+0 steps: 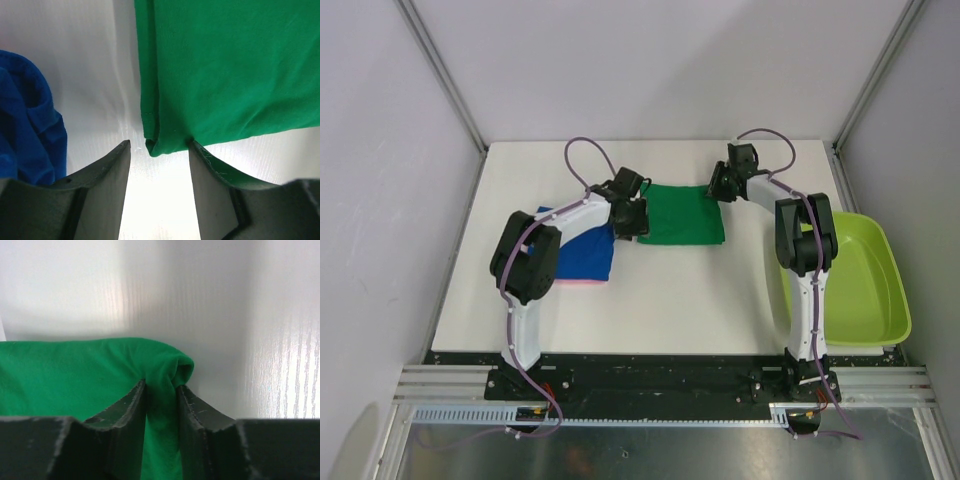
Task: Fold and stack the t-shirts
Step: Put the neatly folded tshirt into the corner of the board with both arms
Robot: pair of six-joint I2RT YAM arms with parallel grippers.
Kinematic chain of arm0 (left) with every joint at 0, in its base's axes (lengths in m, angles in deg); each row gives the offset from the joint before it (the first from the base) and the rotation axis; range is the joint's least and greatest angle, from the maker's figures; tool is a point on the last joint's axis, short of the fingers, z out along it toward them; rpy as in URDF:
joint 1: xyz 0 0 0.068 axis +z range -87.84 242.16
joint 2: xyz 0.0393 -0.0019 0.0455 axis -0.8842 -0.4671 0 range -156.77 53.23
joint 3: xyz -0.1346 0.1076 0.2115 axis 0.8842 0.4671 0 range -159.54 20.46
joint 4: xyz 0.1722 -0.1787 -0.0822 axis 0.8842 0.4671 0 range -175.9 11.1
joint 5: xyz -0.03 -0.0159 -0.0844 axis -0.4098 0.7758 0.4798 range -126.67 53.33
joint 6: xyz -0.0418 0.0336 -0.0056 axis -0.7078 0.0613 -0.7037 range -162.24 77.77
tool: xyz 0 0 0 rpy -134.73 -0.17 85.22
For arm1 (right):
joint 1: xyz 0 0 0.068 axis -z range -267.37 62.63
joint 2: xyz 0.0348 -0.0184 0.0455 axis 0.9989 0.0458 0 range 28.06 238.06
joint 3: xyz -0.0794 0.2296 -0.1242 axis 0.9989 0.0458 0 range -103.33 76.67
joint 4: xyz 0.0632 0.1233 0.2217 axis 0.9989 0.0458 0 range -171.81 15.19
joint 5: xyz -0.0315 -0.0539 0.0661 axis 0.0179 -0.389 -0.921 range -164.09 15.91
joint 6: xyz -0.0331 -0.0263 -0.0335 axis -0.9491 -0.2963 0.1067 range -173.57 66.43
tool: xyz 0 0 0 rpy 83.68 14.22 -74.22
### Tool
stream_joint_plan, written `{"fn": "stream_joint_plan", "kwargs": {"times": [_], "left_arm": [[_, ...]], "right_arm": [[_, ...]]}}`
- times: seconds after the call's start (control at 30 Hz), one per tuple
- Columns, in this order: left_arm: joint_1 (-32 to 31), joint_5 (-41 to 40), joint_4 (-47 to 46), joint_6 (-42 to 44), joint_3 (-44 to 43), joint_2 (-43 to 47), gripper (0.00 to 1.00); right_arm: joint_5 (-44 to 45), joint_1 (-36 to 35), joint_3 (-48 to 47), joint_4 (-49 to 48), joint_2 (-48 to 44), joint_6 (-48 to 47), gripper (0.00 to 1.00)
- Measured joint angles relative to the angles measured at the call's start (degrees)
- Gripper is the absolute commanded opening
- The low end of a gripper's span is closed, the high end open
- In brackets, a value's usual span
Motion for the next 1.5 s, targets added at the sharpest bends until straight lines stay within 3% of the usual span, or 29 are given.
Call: {"fn": "stream_joint_plan", "kwargs": {"times": [0.2,0.43,0.67,0.8,0.87,1.5], "left_arm": [[0.11,0.72,-2.60,-1.29,1.64,0.00,0.54],[0.24,1.86,-5.03,-2.99,2.82,-0.37,0.47],[0.24,1.25,-5.99,-4.59,3.50,-0.81,0.22],[0.22,0.94,-6.23,-5.22,3.50,-0.79,0.05],[0.17,0.70,-6.36,-5.38,3.50,-0.79,0.01],[-0.04,0.20,-6.29,-4.20,1.86,5.73,0.00]], "right_arm": [[0.72,-0.09,0.00,0.50,0.07,0.63,0.20],[1.05,-0.15,0.00,0.63,0.07,0.83,0.15],[1.18,-0.24,0.00,0.70,0.07,1.27,0.02],[1.22,-0.35,0.13,0.72,-0.07,1.53,0.00],[1.49,-0.44,0.66,0.83,-0.55,1.68,0.00],[6.73,-5.57,5.46,4.15,-13.86,1.46,0.00]]}}
